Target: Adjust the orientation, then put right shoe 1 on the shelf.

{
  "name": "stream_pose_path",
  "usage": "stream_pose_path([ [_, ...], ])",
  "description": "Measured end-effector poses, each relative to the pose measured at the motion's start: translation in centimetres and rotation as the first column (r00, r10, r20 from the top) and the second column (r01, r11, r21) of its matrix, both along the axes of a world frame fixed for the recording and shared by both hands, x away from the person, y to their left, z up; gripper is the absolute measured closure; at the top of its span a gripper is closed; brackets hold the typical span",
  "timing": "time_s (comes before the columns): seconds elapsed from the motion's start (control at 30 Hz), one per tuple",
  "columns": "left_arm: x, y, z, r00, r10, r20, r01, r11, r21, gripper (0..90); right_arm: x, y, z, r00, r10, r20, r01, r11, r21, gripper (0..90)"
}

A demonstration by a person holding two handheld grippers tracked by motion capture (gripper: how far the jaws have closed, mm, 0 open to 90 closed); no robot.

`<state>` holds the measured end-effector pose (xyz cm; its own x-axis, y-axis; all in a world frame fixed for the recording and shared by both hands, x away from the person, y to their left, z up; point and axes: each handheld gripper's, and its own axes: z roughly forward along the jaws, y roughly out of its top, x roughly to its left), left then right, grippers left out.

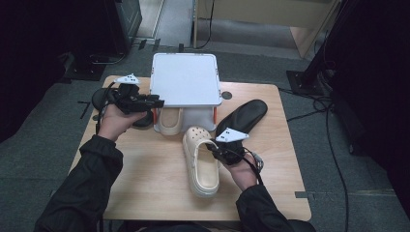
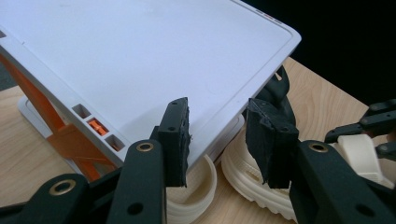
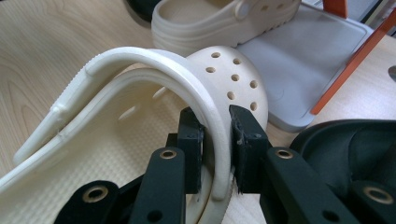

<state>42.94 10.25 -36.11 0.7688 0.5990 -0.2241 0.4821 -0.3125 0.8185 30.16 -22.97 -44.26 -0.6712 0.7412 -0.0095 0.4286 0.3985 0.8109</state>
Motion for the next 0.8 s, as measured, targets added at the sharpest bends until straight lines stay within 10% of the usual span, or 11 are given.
stream_pose_path([
  [0.8, 1.1, 0.0, -0.1, 0.9998, 0.016, 0.013, -0.016, 0.9994, 0.030, 67.2, 5.4, 1.2, 2.3, 0.9989, -0.039, 0.026, 0.039, 0.999, -0.017, 76.3],
])
